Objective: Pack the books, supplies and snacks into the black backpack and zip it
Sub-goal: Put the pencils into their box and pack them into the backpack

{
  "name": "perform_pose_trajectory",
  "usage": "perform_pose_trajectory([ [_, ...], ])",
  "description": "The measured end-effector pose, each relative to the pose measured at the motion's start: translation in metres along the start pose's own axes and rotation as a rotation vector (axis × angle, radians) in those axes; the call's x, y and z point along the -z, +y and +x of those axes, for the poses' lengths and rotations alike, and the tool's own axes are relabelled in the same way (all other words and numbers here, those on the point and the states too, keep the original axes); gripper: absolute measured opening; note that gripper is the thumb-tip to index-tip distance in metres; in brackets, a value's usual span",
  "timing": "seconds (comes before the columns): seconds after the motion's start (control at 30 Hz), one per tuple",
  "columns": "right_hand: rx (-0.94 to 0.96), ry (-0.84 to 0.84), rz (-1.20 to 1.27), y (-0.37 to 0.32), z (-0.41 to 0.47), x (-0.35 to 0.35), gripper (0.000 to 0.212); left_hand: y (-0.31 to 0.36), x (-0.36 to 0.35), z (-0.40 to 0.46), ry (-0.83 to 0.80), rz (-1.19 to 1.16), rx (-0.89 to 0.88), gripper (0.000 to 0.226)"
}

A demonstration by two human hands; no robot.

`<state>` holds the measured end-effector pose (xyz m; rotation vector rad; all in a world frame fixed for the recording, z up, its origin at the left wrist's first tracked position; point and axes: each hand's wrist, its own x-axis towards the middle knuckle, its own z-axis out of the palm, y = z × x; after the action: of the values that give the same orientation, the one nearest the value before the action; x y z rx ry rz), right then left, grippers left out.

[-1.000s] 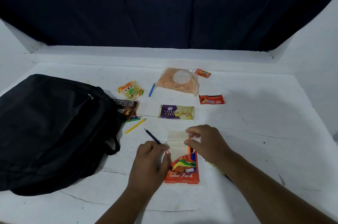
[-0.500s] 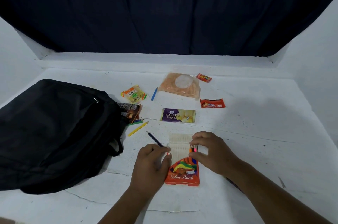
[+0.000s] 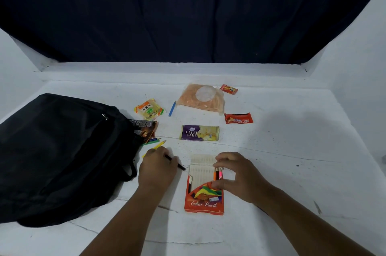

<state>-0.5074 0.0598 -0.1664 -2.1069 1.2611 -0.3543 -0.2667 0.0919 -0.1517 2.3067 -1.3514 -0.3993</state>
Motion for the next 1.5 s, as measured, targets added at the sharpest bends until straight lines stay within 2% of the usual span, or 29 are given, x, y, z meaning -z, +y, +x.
perform_pose_trajectory([
  [0.1, 0.0, 0.0, 0.001, 0.0, 0.001, -0.001, 0.051, 0.0, 0.002, 0.004, -0.018, -0.058, 0.056, 0.003],
  [0.2, -0.007, 0.002, 0.009, 0.0, 0.002, -0.001, 0.052, 0.003, 0.007, 0.005, -0.01, -0.143, 0.08, 0.009],
  [0.3, -0.017, 0.003, 0.023, 0.001, 0.002, -0.002, 0.053, 0.019, 0.012, -0.002, -0.017, -0.461, 0.092, 0.022],
  [0.4, -0.014, 0.006, 0.025, 0.002, 0.002, -0.002, 0.056, 0.04, 0.009, -0.012, -0.109, -0.719, 0.071, 0.031],
  [0.57, -0.023, 0.015, 0.005, 0.0, 0.001, -0.001, 0.058, 0.049, -0.017, -0.024, -0.164, -0.493, -0.168, 0.04],
  [0.73, -0.016, 0.008, 0.089, 0.002, 0.0, 0.0, 0.058, 0.041, -0.025, -0.024, -0.126, -0.26, -0.37, 0.019],
  [0.9, -0.015, 0.026, 0.089, 0.002, 0.001, -0.001, 0.057, 0.043, -0.019, -0.019, -0.288, -0.042, -0.574, 0.023],
  [0.97, -0.017, 0.032, 0.086, 0.002, 0.0, -0.002, 0.059, 0.042, -0.019, -0.021, -0.299, -0.018, -0.628, 0.022],
  [1.03, -0.034, 0.039, 0.085, 0.002, 0.0, -0.002, 0.064, 0.038, -0.019, -0.024, -0.248, -0.01, -0.655, 0.02],
  [1.1, -0.043, 0.028, 0.083, 0.0, 0.0, -0.001, 0.068, 0.025, -0.023, -0.024, -0.126, -0.021, -0.654, 0.022],
  [1.2, -0.044, -0.029, 0.107, -0.001, 0.002, 0.004, 0.069, -0.005, -0.029, -0.023, 0.035, -0.118, -0.551, 0.027],
  [1.33, 0.0, -0.074, 0.046, -0.004, 0.01, 0.013, 0.057, -0.031, -0.037, -0.028, 0.039, -0.098, -0.548, 0.041],
  [1.5, -0.029, 0.073, -0.027, -0.014, 0.025, 0.008, 0.041, -0.027, -0.038, -0.031, 0.056, -0.045, -0.527, 0.045],
])
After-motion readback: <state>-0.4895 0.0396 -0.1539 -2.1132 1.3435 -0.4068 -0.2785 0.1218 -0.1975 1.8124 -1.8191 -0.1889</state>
